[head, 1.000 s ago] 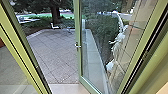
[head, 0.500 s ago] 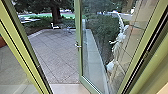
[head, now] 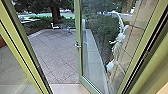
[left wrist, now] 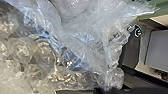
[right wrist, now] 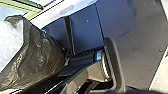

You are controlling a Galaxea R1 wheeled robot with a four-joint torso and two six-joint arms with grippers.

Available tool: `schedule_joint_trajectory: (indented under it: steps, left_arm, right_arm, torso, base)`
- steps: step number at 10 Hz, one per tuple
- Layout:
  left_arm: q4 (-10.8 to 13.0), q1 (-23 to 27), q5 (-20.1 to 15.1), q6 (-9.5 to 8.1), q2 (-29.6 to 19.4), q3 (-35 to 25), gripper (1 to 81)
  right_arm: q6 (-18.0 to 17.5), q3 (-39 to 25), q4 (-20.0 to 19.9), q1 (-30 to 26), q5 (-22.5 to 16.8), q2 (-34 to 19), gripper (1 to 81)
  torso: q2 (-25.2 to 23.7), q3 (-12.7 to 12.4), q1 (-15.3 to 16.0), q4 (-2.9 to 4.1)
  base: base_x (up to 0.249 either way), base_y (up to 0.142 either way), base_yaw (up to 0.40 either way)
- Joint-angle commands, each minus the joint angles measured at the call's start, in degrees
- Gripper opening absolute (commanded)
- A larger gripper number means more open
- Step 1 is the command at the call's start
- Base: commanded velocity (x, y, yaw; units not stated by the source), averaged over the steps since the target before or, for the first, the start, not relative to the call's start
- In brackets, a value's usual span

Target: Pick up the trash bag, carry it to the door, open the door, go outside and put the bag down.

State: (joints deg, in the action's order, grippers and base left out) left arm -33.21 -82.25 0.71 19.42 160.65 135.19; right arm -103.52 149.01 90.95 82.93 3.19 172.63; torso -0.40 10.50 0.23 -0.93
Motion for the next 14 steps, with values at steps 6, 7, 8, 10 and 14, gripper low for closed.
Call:
schedule_joint_trajectory:
  steps: [6,7,8,10,14]
  left_arm:
    - [-0.1,2.0,-4.3,0.09,-0.7,-0.5,1.0]
    - [-0.1,2.0,-4.3,0.09,-0.7,-0.5,1.0]
    - [-0.1,2.0,-4.3,0.09,-0.7,-0.5,1.0]
    - [-0.1,2.0,-4.3,0.09,-0.7,-0.5,1.0]
    - [0.0,2.0,-4.3,0.09,-0.6,-0.5,1.0]
  right_arm:
    - [0.1,-0.4,0.7,-1.9,-1.4,0.1,81.1]
    - [0.1,-0.4,0.7,-1.8,-1.4,0.1,81.1]
    - [0.1,-0.4,0.7,-1.8,-1.4,0.1,81.1]
    - [0.1,-0.4,0.7,-1.8,-1.4,0.1,81.1]
    - [0.1,-0.4,0.7,-1.8,-1.4,0.1,81.1]
  torso:
    - [0.0,0.0,-0.1,0.0]
    - [0.0,0.0,-0.1,0.0]
    - [0.0,0.0,-0.1,0.0]
    - [0.0,0.0,-0.1,0.0]
    - [0.0,0.0,-0.1,0.0]
  base:
    - [0.09,0.0,0.0]
    - [0.093,0.0,0.0]
    - [0.093,0.0,0.0]
    - [0.093,0.0,0.0]
    - [0.093,0.0,0.0]
